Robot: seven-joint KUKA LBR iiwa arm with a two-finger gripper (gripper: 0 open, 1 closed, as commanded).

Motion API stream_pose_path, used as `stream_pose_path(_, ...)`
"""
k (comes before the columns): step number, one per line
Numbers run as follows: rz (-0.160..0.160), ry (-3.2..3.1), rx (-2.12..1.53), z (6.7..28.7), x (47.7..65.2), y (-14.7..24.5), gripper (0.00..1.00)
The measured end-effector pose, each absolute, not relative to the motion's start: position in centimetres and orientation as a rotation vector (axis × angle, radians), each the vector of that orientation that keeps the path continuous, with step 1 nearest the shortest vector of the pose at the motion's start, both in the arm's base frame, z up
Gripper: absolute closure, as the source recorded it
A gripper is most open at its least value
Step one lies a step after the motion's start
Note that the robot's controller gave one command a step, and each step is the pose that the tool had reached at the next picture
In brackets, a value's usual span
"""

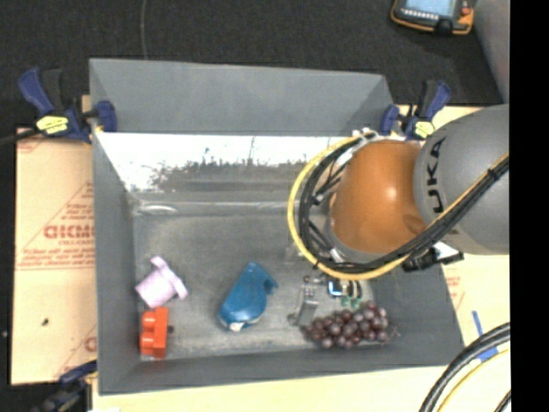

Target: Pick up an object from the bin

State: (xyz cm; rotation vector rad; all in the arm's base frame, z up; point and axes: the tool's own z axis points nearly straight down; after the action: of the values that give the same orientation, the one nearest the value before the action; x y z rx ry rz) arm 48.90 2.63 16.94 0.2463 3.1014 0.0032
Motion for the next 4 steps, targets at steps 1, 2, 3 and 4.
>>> stream_pose_path(1, 0.006, 3.079, 0.375, 14.0, 50.2, 3.6, 0.0)
stream_pose_path(2, 0.001, 3.093, 0.193, 13.1, 52.8, 3.4, 0.0)
stream_pose_path(3, 0.002, 3.082, 0.263, 11.5, 53.1, 5.0, 0.0)
stream_pose_path(4, -0.006, 3.096, -0.017, 18.8, 53.3, 3.8, 0.0)
